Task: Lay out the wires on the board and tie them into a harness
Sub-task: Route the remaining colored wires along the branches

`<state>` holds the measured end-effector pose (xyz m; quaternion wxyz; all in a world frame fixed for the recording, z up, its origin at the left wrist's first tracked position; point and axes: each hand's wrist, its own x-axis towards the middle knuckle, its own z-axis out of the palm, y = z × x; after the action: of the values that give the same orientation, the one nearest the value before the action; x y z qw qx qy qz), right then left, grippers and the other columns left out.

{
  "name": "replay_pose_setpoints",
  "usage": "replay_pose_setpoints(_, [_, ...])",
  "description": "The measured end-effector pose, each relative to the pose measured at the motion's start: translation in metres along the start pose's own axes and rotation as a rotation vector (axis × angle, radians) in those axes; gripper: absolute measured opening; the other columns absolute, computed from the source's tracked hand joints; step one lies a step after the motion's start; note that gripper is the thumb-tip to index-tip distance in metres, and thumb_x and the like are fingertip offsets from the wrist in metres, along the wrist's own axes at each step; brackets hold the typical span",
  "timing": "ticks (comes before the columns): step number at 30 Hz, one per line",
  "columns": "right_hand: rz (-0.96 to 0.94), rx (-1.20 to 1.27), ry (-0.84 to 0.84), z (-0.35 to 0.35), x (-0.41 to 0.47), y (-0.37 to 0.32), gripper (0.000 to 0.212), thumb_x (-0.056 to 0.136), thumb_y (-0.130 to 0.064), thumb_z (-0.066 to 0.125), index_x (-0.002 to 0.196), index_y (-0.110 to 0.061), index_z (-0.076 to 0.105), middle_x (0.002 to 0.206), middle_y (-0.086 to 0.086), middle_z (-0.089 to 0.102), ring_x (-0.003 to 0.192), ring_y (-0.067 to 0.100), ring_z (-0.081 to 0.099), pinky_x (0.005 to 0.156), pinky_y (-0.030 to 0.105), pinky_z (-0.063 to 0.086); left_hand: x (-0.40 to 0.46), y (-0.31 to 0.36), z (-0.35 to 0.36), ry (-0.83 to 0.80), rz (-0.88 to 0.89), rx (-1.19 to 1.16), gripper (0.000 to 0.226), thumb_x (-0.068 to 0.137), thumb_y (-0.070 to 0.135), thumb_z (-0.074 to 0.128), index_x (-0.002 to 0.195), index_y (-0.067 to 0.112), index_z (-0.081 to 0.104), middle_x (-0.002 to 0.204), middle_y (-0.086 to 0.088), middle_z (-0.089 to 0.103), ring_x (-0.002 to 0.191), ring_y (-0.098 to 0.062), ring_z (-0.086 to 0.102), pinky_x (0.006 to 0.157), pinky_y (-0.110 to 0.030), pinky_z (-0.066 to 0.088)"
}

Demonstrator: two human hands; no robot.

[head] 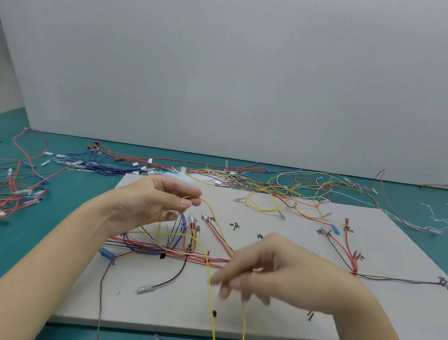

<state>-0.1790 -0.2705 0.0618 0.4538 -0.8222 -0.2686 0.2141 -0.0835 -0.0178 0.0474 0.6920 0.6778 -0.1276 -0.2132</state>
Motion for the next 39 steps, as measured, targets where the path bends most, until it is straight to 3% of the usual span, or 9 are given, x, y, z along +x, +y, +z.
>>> replay_pose_setpoints(4, [0.013,0.022,0.508,-0.001,0.007,0.003,0.02,0.08,-0.034,0.076,0.098,-0.036,0.068,0.083,-0.015,0.059,0.065,0.005,0.05,0.056,0.013,0.04,-0.001,0.001,-0.001,-0.023,0.027,-0.012,0.026,0.065,0.008,0.073,0.087,0.021,0.08,0.09,-0.002,0.076,0.075,-0.006,0.068,0.066,-0.017,0.054])
replay_pose_setpoints(6, [0.131,-0.1,0.448,0.0,0.011,0.009,0.035,0.073,-0.048,0.078,0.104,-0.042,0.062,0.093,-0.016,0.058,0.072,0.006,0.057,0.06,0.015,0.045,-0.001,0.001,-0.001,-0.039,0.042,0.004,0.03,0.062,0.011,0.079,0.09,0.022,0.079,0.092,-0.003,0.076,0.077,-0.006,0.068,0.066,-0.016,0.054])
replay_pose_setpoints(8, [0.158,-0.135,0.319,0.001,0.015,0.012,0.02,0.081,-0.042,0.074,0.095,-0.03,0.067,0.091,-0.011,0.064,0.075,0.012,0.059,0.066,0.026,0.048,-0.002,0.001,-0.003,-0.059,0.035,0.039,0.039,0.057,0.02,0.084,0.096,0.023,0.078,0.096,-0.003,0.075,0.077,-0.006,0.067,0.064,-0.017,0.053])
replay_pose_setpoints(11, [0.098,0.111,0.27,-0.004,0.016,0.017,0.013,0.09,-0.023,0.067,0.081,-0.014,0.069,0.076,0.008,0.068,0.071,0.014,0.06,0.068,0.026,0.049,-0.005,0.005,-0.011,-0.087,-0.004,0.134,0.045,0.06,0.026,0.084,0.104,0.021,0.075,0.097,-0.004,0.074,0.068,-0.009,0.058,0.057,-0.016,0.047])
replay_pose_setpoints(14, [0.056,0.352,0.373,-0.018,0.009,0.022,0.01,0.08,-0.023,0.07,0.079,-0.013,0.073,0.061,0.004,0.06,0.064,0.016,0.061,0.068,0.025,0.052,-0.011,0.01,-0.024,-0.137,-0.057,0.257,0.051,0.066,0.033,0.082,0.114,0.021,0.071,0.088,-0.001,0.071,0.065,-0.011,0.043,0.047,-0.013,0.036])
replay_pose_setpoints(21, [0.142,0.9,0.417,-0.029,0.005,0.028,0.023,0.07,0.006,0.067,0.089,-0.006,0.067,0.064,0.002,0.051,0.043,0.01,0.043,0.043,0.023,0.045,-0.029,0.014,-0.039,-0.212,-0.15,0.513,0.031,0.076,0.03,0.081,0.103,0.016,0.076,0.074,0.002,0.063,0.057,-0.008,0.044,0.051,-0.016,0.038])
replay_pose_setpoints(25, [0.109,1.157,0.41,-0.033,0.003,0.028,0.024,0.07,-0.005,0.067,0.094,-0.008,0.065,0.067,0.001,0.052,0.033,0.0,0.031,0.028,0.013,0.028,-0.037,0.014,-0.041,-0.191,-0.114,0.575,0.023,0.079,0.037,0.073,0.084,0.014,0.077,0.07,-0.001,0.063,0.067,-0.011,0.054,0.063,-0.014,0.043])
replay_pose_setpoints(30, [0.066,0.991,0.394,-0.038,0.003,0.025,0.013,0.074,-0.011,0.066,0.085,-0.016,0.072,0.07,-0.001,0.054,0.032,0.0,0.024,0.028,0.013,0.018,-0.039,0.01,-0.042,-0.219,-0.244,0.588,0.038,0.084,0.045,0.064,0.077,0.01,0.074,0.097,-0.012,0.073,0.077,-0.017,0.063,0.07,-0.024,0.048])
replay_pose_setpoints(39, [0.142,0.744,0.371,-0.039,0.0,0.03,0.013,0.076,-0.011,0.066,0.084,-0.02,0.072,0.07,-0.001,0.053,0.035,0.005,0.021,0.033,0.014,0.02,-0.033,0.009,-0.04,-0.346,-0.268,0.606,0.024,0.084,0.033,0.068,0.097,0.014,0.077,0.079,-0.004,0.068,0.07,-0.009,0.058,0.064,-0.017,0.044])
